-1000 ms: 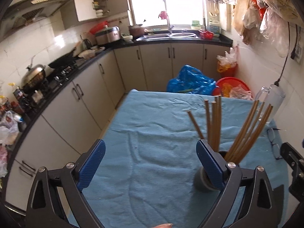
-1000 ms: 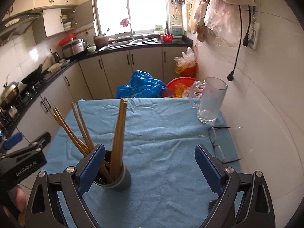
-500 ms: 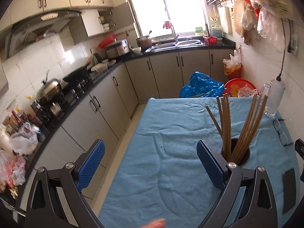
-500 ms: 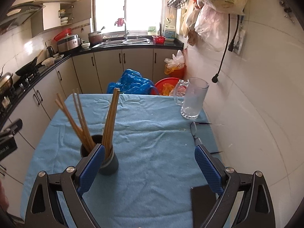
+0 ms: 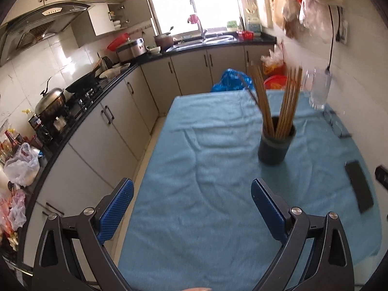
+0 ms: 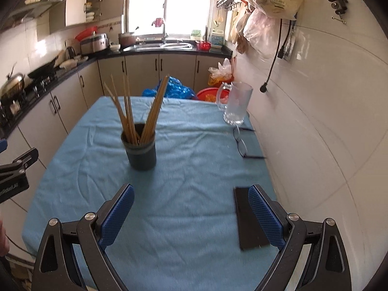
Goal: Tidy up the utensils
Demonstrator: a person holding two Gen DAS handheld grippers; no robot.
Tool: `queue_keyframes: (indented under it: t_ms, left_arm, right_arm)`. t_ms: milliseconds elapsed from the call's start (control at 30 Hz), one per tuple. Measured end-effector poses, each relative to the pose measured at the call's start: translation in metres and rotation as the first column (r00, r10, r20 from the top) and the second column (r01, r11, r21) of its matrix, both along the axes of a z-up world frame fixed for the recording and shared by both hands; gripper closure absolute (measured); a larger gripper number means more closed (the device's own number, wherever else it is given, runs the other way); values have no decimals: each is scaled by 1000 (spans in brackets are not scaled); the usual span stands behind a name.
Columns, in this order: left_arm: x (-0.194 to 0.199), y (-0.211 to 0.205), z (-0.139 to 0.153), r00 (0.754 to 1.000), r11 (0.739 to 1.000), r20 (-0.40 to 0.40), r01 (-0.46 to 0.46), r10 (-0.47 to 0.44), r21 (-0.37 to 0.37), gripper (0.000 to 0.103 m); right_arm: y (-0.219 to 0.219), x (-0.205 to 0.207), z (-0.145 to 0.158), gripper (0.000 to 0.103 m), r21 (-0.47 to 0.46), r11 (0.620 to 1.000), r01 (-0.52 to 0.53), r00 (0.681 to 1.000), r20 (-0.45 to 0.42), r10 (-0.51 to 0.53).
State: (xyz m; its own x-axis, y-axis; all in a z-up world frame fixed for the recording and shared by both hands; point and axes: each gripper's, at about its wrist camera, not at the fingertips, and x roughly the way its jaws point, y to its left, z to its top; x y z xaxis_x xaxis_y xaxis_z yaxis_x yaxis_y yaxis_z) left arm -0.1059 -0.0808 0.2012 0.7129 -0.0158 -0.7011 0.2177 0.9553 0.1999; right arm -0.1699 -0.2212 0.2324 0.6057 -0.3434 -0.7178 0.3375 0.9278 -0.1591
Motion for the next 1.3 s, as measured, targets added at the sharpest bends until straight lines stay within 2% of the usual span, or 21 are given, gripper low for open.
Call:
queue_keyframes:
  t_ms: [200,1300]
  left_arm:
    - [-14,9,-24,996,1000,-82,24,-24,-5,6]
    - [-27,40,-22,998,999,-64,0,-3,-44,6]
  right_arm:
    - [9,-15,-12,6,3,1000,19,999,-48,-19]
    - [56,-12,-15,6,-2,999,-45,997,-70,45]
